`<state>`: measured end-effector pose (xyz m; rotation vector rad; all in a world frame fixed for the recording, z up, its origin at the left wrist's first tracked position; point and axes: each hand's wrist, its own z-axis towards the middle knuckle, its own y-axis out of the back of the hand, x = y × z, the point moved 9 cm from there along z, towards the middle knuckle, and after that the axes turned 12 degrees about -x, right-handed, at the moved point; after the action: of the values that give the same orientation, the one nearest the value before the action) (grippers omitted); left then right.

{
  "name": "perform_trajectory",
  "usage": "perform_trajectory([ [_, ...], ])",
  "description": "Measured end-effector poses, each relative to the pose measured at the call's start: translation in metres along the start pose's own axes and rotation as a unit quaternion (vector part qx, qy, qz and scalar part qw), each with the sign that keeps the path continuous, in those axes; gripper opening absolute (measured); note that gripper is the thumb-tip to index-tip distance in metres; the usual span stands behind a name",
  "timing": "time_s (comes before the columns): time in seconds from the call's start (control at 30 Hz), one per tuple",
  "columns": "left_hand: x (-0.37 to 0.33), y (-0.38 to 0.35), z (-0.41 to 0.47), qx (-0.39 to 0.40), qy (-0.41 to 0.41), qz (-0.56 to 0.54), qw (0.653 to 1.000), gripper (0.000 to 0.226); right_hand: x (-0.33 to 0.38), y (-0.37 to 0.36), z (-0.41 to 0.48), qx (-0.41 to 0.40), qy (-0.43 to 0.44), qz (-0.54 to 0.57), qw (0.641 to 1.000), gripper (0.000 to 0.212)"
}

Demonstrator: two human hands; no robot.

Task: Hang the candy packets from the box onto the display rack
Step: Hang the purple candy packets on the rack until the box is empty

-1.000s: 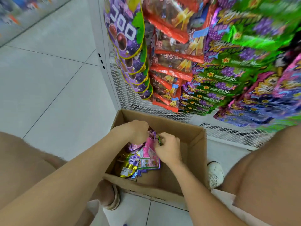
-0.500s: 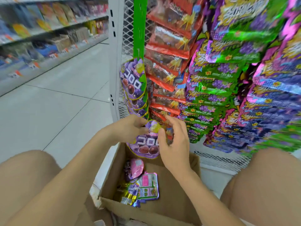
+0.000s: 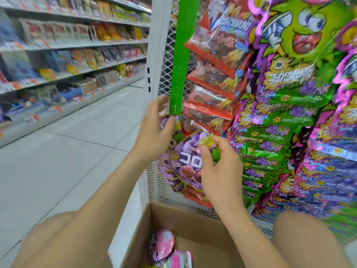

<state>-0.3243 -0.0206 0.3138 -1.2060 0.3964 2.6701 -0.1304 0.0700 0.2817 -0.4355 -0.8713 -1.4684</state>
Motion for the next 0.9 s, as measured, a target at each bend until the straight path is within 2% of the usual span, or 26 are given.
perform_trajectory([
  [0.1, 0.005, -0.012, 0.012, 0.027, 0.070, -0.073, 0.994, 0.046, 0.031, 0.000, 0.015, -0.026, 0.047, -0.013, 0.998, 0.024],
  [0.17, 0.004, -0.015, 0.017, 0.022, 0.131, -0.124, 0.983, 0.043, 0.051, -0.002, 0.026, -0.040, 0.095, -0.036, 0.994, 0.029],
  [0.27, -0.001, -0.013, 0.024, 0.011, 0.179, -0.169, 0.969, 0.033, 0.074, -0.011, 0.044, -0.057, 0.152, -0.061, 0.985, 0.034],
  [0.33, -0.001, -0.007, 0.028, 0.003, 0.202, -0.196, 0.960, 0.025, 0.084, -0.018, 0.053, -0.062, 0.156, -0.050, 0.985, 0.034],
  [0.5, -0.003, 0.004, 0.031, 0.001, 0.241, -0.246, 0.939, 0.031, 0.099, -0.032, 0.067, -0.068, 0.122, 0.018, 0.990, 0.027],
  [0.57, -0.006, 0.003, 0.030, 0.011, 0.242, -0.268, 0.932, 0.025, 0.098, -0.035, 0.069, -0.072, 0.109, 0.018, 0.991, 0.021],
  [0.77, -0.015, 0.005, 0.031, 0.029, 0.190, -0.262, 0.946, 0.034, 0.095, -0.031, 0.068, -0.086, 0.095, 0.021, 0.992, 0.019],
  [0.9, -0.015, 0.005, 0.031, 0.026, 0.183, -0.257, 0.948, 0.015, 0.093, -0.032, 0.067, -0.082, 0.099, 0.014, 0.992, 0.022],
])
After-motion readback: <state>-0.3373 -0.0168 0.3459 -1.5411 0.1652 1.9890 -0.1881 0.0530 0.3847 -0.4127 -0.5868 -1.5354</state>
